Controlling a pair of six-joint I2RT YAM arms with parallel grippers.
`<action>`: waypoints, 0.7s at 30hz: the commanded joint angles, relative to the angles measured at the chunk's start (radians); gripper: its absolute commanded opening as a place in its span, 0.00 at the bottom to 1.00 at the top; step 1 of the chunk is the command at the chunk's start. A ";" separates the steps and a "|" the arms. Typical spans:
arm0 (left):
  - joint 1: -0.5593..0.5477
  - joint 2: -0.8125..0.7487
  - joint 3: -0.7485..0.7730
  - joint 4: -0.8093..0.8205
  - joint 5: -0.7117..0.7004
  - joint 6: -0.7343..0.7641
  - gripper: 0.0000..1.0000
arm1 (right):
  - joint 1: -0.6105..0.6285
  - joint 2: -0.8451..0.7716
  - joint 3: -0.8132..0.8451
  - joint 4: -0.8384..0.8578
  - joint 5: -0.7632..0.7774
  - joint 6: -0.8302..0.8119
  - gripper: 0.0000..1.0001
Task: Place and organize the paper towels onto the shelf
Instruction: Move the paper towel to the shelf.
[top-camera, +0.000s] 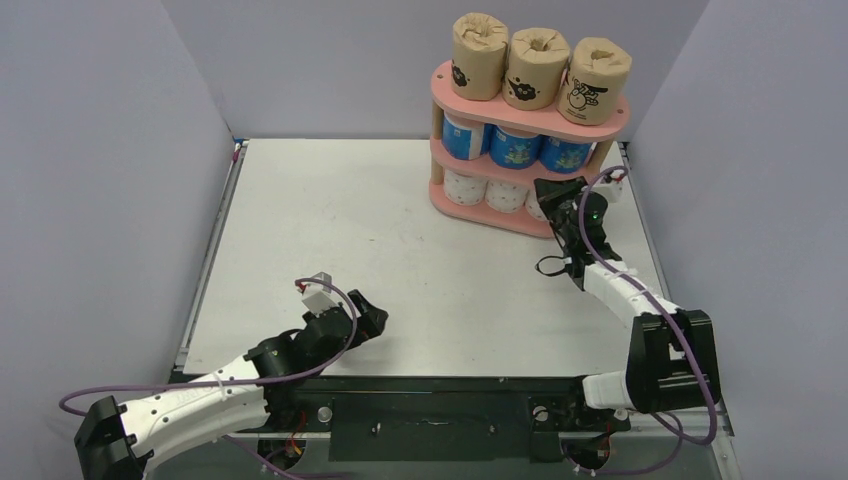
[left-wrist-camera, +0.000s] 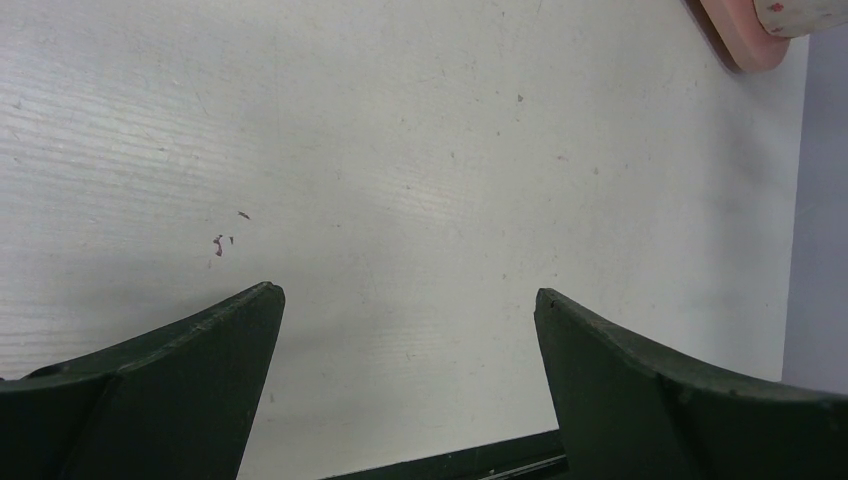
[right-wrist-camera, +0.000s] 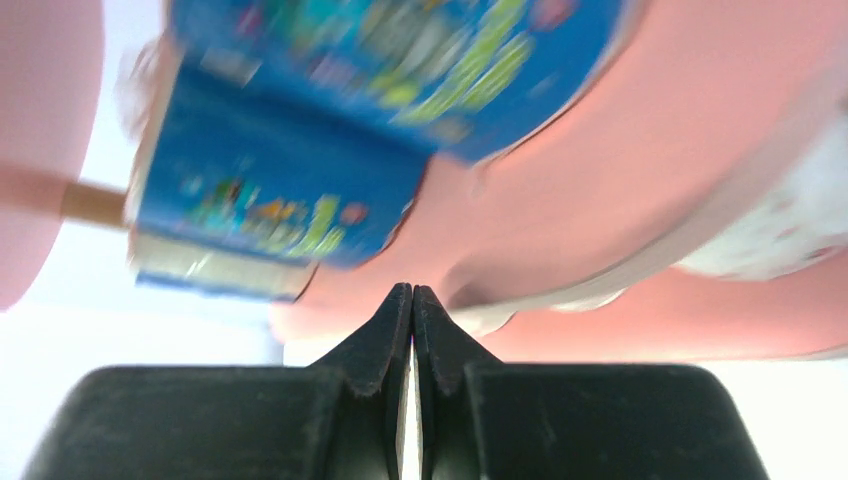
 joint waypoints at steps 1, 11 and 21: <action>0.007 0.004 0.044 0.034 -0.006 0.003 0.96 | 0.107 -0.041 -0.001 0.102 0.035 0.016 0.00; 0.005 -0.044 0.036 0.005 -0.001 -0.012 0.96 | 0.298 0.127 0.179 0.110 0.089 0.007 0.00; 0.006 -0.104 0.029 -0.045 -0.035 -0.014 0.96 | 0.341 0.290 0.349 0.099 0.133 -0.017 0.00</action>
